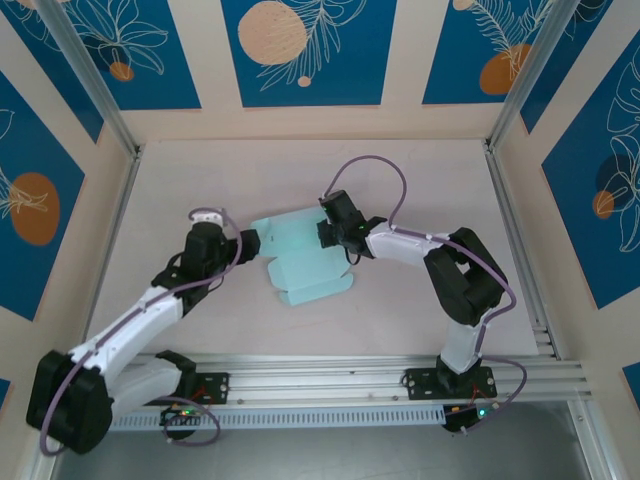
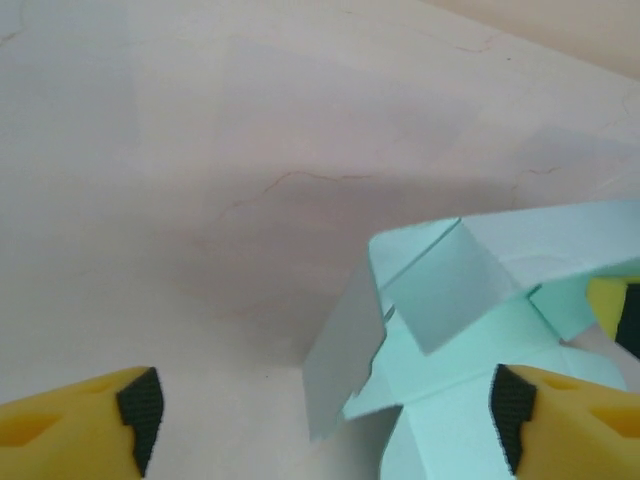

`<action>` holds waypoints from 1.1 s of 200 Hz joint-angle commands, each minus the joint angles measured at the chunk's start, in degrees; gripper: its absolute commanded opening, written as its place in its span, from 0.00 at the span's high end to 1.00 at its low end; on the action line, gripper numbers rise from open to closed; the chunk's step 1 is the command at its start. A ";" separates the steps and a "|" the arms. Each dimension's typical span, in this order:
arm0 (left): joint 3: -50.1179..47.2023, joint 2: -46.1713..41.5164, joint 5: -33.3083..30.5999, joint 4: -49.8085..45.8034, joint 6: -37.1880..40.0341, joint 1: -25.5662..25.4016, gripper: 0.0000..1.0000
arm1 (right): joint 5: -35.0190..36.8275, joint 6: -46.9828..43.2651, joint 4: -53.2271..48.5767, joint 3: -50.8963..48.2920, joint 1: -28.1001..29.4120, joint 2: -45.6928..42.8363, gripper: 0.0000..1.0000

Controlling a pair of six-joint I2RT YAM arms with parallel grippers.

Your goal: Fold the paper box

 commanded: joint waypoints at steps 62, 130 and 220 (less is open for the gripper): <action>-3.82 3.35 2.25 5.34 -13.43 -13.66 0.09 | -0.58 2.02 2.08 -1.65 0.22 -3.65 0.94; -3.25 -7.48 -12.06 -2.53 -6.44 -14.19 0.14 | 0.00 1.81 2.30 -2.34 0.16 -3.83 0.94; -3.69 -0.85 -2.11 4.88 0.60 9.34 0.30 | -0.82 1.37 2.08 -2.78 -0.07 -4.90 0.94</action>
